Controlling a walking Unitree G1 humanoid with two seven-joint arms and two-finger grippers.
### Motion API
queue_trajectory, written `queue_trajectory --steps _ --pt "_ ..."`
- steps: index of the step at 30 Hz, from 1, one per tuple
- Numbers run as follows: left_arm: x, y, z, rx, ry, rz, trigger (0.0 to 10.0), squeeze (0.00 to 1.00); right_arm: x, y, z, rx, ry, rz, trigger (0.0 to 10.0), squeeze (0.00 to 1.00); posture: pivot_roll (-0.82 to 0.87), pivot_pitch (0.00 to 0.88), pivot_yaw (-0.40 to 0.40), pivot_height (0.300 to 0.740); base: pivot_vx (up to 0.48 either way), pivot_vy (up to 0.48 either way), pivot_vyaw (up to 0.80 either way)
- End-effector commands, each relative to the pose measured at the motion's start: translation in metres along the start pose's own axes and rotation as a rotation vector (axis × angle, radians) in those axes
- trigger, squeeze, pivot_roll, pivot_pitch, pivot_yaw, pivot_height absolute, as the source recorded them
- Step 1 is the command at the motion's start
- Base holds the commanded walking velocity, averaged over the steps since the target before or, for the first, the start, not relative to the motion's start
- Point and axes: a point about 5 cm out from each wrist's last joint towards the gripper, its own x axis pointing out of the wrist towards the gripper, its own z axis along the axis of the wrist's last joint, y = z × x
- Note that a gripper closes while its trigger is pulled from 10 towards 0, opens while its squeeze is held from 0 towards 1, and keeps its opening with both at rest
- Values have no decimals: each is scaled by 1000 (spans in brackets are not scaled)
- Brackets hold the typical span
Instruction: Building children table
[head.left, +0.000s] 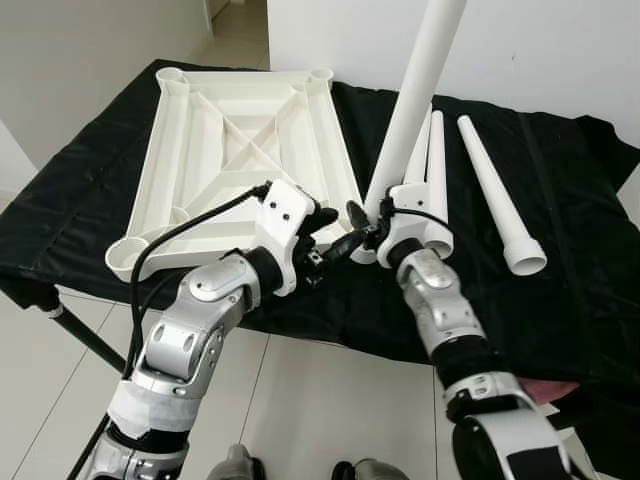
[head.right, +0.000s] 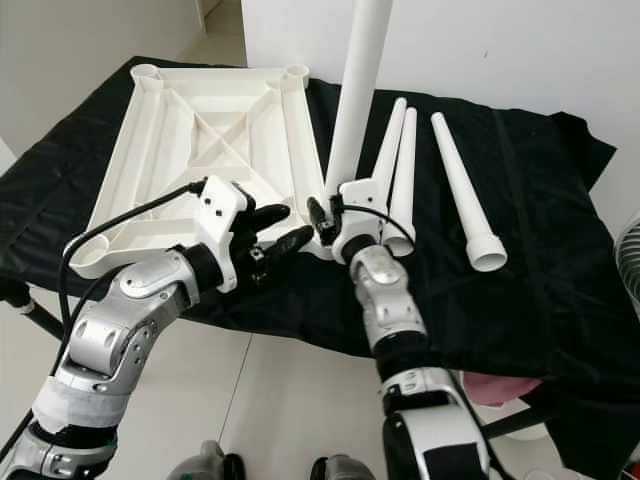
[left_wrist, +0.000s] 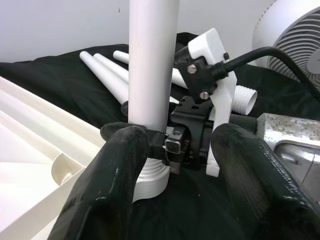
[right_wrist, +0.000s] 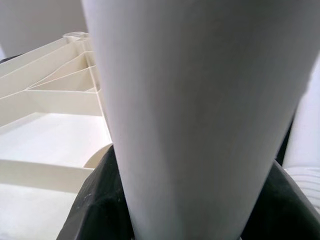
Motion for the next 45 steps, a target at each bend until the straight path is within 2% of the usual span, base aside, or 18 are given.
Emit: queue_trajectory --steps 1,2,5,7,9,10,16,17,18,19,24,28,29,30,32,36,38,45 --pt "0 0 -2 -10 7 25 10000 0 -9 0 -18 45 70 -113 10000 0 -57 76 -1 740 0 0 0" --pt "0 0 -2 -10 7 25 10000 0 -9 0 -18 45 70 -113 10000 0 -57 76 -1 740 0 0 0" --pt "0 0 -2 -9 8 27 10000 0 -11 13 -18 78 63 -159 10000 0 -51 71 -3 740 0 0 0" --pt "0 1 -2 -6 8 30 10000 0 -16 16 -13 76 20 -265 10000 0 -48 69 -5 740 0 0 0" --pt "0 1 -2 -6 8 31 10000 0 -16 16 -12 80 19 -275 10000 0 -48 69 -5 740 0 0 0" --pt "-1 2 -2 -4 8 33 10000 0 -16 24 -14 87 46 -249 10000 0 -48 69 -5 740 0 0 0" --pt "0 2 -1 -2 8 36 10000 0 -14 32 -12 84 39 -184 10000 0 -49 68 -3 740 0 0 0" --pt "0 3 -1 -2 8 36 10000 0 -13 32 -10 87 35 -175 10000 686 -50 68 -3 740 0 0 0" --pt "0 3 -1 -2 8 36 10000 0 -13 32 -10 87 35 -175 10000 686 -50 68 -3 740 0 0 0" --pt "0 3 -2 -2 8 36 10000 0 -13 31 -9 87 30 -171 10000 1000 -50 68 -3 740 0 0 0" --pt "0 3 -1 -1 7 37 10000 0 -13 30 -4 85 -4 -138 10000 1000 -50 66 -5 740 0 0 0" --pt "0 3 -2 0 7 36 10000 0 -11 23 -2 60 -3 -109 10000 1000 -53 60 -3 740 0 0 0" --pt "1 3 -2 0 7 35 10000 0 -10 21 0 51 -7 -88 10000 0 -52 58 -5 740 0 0 0" --pt "1 3 -2 0 7 35 10000 0 -10 21 0 51 -7 -88 10000 0 -52 58 -5 740 0 0 0" --pt "1 3 -2 3 7 33 10000 0 -6 13 3 26 -5 5 10000 0 -54 54 -4 740 0 0 0" --pt "1 3 -1 3 7 32 10000 0 -3 8 5 -2 1 88 10000 0 -54 54 -4 740 0 0 0" --pt "1 3 -2 3 7 29 10000 0 0 1 8 -51 5 188 10000 0 -56 51 -5 740 0 0 0" --pt "1 1 -3 9 16 16 10000 0 4 -5 11 -108 14 322 10000 0 -54 54 -4 740 0 0 0"
